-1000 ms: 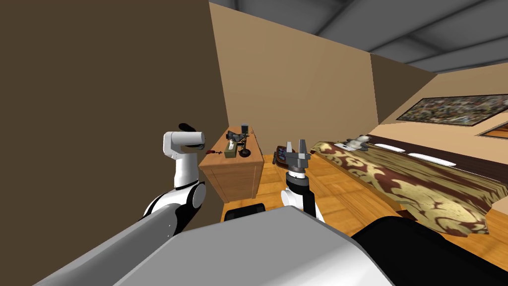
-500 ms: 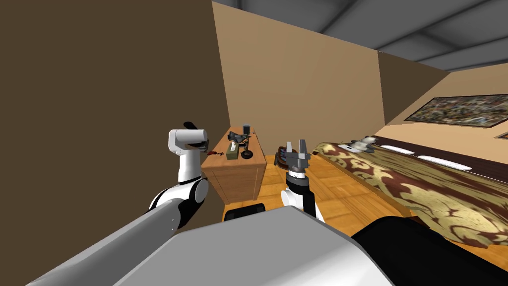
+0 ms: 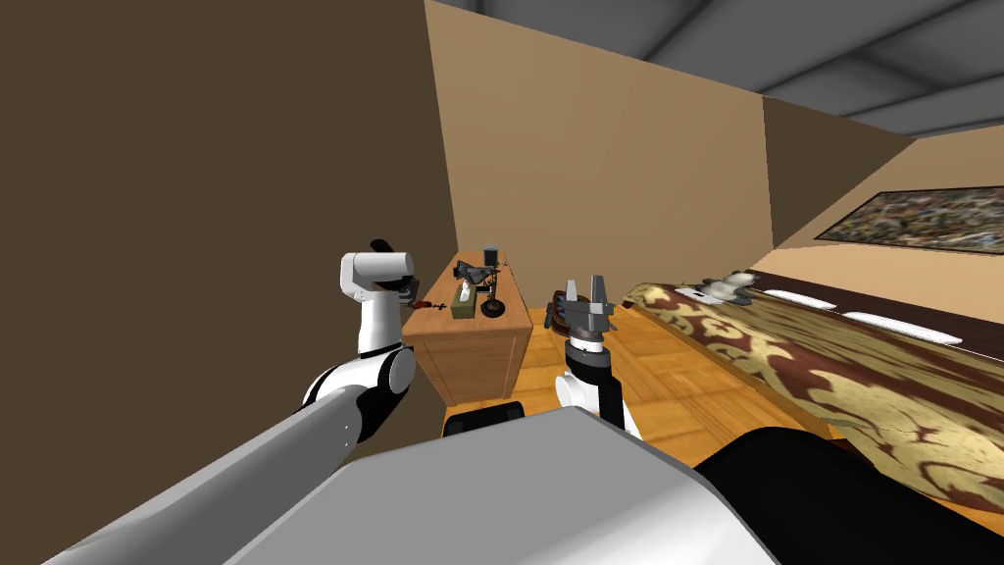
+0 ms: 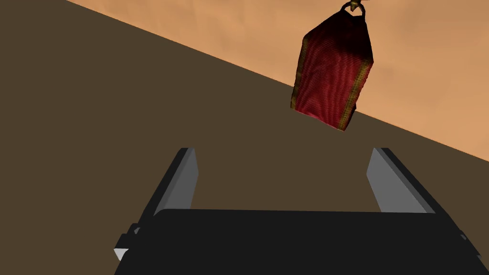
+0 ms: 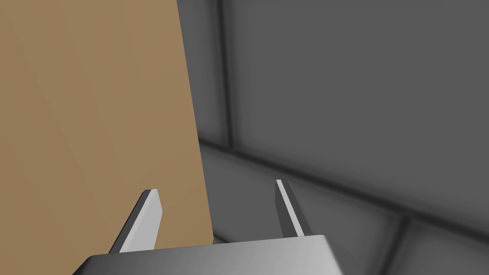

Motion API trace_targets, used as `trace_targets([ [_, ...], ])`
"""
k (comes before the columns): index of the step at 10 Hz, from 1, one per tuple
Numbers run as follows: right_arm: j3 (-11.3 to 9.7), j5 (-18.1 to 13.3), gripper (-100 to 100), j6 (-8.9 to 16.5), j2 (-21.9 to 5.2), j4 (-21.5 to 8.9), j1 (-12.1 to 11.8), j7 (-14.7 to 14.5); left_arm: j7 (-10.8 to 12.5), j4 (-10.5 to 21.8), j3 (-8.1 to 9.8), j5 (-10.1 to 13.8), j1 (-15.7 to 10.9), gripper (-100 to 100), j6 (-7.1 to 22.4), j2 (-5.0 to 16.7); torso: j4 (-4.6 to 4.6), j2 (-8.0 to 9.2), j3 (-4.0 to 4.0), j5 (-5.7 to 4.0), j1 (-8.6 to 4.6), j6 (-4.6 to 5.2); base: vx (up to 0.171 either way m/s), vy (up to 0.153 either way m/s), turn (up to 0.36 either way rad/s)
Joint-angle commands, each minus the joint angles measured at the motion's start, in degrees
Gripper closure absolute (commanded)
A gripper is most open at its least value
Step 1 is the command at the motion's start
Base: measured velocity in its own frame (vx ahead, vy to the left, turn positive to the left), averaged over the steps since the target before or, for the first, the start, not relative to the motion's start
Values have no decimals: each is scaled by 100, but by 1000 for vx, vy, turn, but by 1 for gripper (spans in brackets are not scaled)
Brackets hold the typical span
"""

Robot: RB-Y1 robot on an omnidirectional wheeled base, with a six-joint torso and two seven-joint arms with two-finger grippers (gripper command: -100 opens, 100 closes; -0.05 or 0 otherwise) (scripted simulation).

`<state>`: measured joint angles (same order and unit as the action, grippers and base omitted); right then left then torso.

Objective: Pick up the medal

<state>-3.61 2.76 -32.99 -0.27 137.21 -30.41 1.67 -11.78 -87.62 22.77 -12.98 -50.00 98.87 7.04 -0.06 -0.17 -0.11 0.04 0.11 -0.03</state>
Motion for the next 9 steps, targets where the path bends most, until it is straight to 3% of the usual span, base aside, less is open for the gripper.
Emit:
trace_targets([
  [1,0,0,0,0,0,0,0,0,-88,194,46,35,-101,-100,286,-73,0,0,0,0,0,0,54,24,36],
  [3,0,0,0,0,0,0,0,0,-163,310,79,62,-180,-100,538,-142,-2,-9,-5,0,1,-1,69,29,34],
  [7,0,0,0,0,0,0,0,0,-351,591,164,133,-372,-100,1317,-446,-2,-11,-6,0,0,0,70,30,26],
  [8,0,0,0,0,0,0,0,0,-365,610,170,138,-386,-100,1430,-488,-3,-11,-6,0,0,1,14,21,-50],
  [9,0,0,0,0,0,0,0,0,-356,598,170,138,-374,-100,1327,-446,1,6,3,-1,-3,1,3,5,-14],
])
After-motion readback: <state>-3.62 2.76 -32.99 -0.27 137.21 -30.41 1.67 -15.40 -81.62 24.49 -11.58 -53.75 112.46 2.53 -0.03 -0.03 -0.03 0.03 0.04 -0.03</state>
